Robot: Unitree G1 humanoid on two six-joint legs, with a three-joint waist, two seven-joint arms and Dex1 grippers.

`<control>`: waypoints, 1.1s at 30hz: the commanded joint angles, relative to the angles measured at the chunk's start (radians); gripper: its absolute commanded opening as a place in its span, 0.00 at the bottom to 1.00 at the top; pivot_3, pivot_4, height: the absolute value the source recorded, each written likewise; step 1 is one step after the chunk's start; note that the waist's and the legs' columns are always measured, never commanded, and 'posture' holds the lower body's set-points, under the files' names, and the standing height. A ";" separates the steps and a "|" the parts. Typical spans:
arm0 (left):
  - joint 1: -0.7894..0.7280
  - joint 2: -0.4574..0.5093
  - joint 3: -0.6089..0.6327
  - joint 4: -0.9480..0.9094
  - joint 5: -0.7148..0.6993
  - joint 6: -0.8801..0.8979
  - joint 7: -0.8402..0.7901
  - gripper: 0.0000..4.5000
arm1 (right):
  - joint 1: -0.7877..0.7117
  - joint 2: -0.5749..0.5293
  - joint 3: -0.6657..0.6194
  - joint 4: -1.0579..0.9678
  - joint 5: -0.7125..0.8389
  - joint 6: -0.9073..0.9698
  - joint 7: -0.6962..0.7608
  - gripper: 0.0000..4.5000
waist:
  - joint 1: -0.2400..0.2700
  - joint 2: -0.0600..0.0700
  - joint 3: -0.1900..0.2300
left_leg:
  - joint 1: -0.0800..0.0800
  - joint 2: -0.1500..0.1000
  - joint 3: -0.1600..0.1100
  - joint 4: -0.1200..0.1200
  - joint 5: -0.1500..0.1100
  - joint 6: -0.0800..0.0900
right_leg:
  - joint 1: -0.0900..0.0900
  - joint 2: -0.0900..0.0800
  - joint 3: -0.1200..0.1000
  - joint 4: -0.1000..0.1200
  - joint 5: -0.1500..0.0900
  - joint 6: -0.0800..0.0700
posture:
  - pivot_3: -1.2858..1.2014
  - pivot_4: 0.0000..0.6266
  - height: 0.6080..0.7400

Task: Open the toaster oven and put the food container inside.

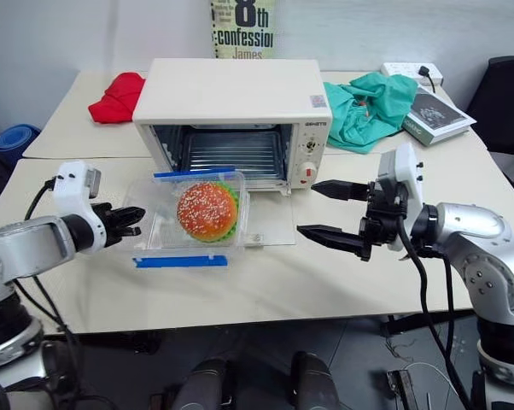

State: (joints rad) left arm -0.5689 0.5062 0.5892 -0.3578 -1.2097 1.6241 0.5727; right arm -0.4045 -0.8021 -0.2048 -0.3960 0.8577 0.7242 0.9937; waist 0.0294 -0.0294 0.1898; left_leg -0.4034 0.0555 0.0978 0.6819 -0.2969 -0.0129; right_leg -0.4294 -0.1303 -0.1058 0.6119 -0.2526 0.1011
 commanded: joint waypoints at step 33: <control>0.102 0.317 -0.257 0.041 -0.697 -0.712 0.080 0.75 | 0.125 -0.017 -0.033 -0.094 0.059 0.001 -0.035 1.00 | 0.013 0.001 0.000 | 0.000 -0.002 0.001 -0.001 0.001 0.001 | 0.001 0.000 0.001 -0.004 0.000 0.000 | 0.52 0.24 1.00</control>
State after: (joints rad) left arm -0.4764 0.8075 0.2870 -0.3093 -1.9337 0.9320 0.7392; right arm -0.2807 -0.8021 -0.2031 -0.4587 0.8906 0.7245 0.9564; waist 0.0427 -0.0289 0.1897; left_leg -0.4031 0.0533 0.0989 0.6808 -0.2963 -0.0116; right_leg -0.4287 -0.1301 -0.1045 0.6079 -0.2527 0.1008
